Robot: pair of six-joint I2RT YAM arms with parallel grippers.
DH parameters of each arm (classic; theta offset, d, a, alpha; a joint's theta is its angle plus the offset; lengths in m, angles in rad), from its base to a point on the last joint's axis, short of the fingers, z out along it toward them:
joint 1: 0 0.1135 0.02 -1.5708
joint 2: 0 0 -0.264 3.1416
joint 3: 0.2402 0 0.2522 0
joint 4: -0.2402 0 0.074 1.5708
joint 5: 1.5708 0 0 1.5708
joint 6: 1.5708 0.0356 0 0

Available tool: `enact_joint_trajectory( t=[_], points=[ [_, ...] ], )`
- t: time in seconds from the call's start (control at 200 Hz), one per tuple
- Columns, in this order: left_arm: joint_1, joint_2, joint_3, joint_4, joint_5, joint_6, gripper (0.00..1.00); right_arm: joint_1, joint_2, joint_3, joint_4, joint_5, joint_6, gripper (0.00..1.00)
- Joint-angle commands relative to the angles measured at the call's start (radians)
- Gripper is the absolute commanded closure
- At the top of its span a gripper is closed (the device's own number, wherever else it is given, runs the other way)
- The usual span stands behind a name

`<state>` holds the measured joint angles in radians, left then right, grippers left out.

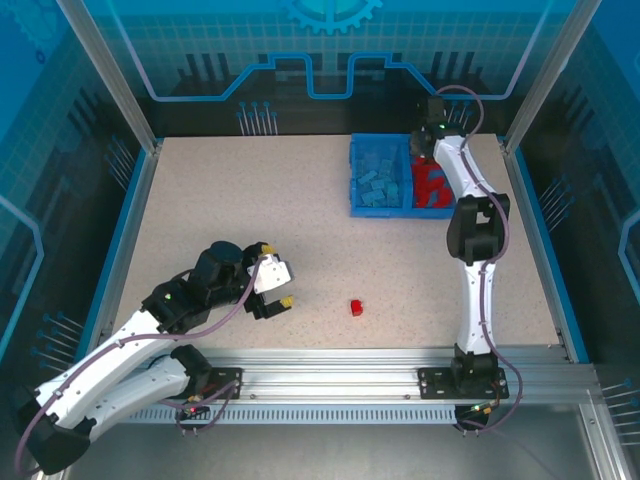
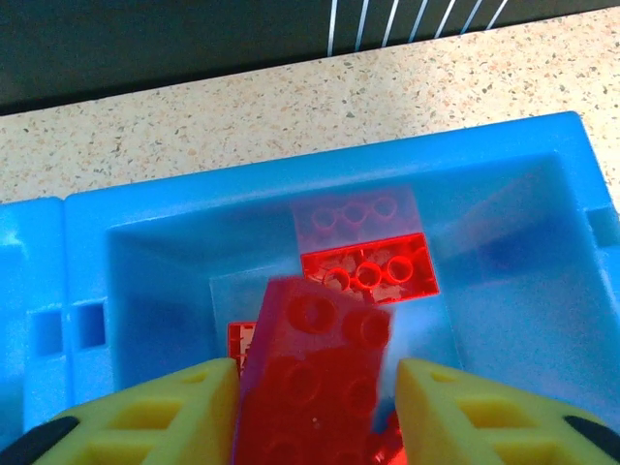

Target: Sort the legos into containers by color

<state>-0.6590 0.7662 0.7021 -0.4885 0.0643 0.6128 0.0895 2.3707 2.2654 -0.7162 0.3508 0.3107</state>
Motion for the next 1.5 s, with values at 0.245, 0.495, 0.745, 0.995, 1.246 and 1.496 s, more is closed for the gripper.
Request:
enact_joint_trajectory(
  t=[0.245,0.495,0.745,0.995,1.246,1.496],
  points=[
    [0.008,0.013,-0.013,0.014,0.003,0.017,0.01,0.006,-0.451,-0.533,0.142,-0.147,0.051,0.49],
    [0.007,0.012,-0.019,0.012,0.155,0.038,0.01,0.209,-0.928,-1.128,0.203,-0.301,0.068,0.35],
    [0.004,0.041,-0.018,0.007,0.303,0.058,0.01,0.571,-1.125,-1.442,0.163,-0.267,0.251,0.30],
    [0.004,0.056,-0.010,-0.004,0.291,0.056,0.01,0.804,-1.036,-1.484,0.208,-0.236,0.388,0.19],
    [0.004,0.061,-0.012,-0.002,0.291,0.055,0.01,0.869,-0.852,-1.446,0.259,-0.183,0.412,0.30],
    [0.005,0.059,-0.014,-0.007,0.284,0.058,0.01,0.885,-0.773,-1.420,0.250,-0.113,0.412,0.71]
  ],
)
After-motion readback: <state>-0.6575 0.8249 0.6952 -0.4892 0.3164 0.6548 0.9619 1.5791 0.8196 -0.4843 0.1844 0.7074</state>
